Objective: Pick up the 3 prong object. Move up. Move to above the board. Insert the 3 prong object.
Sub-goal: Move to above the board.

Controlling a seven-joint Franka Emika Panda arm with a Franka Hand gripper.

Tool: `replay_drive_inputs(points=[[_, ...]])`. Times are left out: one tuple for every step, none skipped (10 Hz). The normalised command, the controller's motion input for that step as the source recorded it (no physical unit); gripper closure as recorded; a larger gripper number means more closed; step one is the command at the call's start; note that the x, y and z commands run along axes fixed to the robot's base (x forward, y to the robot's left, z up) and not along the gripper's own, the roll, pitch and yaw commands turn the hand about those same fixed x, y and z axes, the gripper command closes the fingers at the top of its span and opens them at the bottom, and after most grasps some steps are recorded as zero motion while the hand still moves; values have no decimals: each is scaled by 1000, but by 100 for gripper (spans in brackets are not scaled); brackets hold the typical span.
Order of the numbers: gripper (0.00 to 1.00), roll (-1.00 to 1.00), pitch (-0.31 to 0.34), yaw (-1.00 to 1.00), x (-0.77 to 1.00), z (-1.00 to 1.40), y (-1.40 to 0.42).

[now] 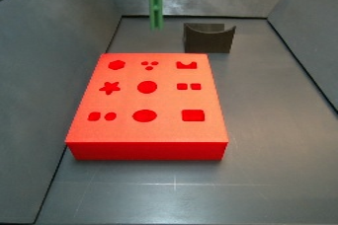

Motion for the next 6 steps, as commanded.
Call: replay_drive_inputs(points=[[100,127,-230,-143,9,1000,127],[100,116,-175,-113,1,1000,118],[100,89,-40,-65,-5,1000,104],[100,78,1,-53,-8,1000,99],[100,60,53,-38,8,797,71],[100,46,89,-30,22,564,51]])
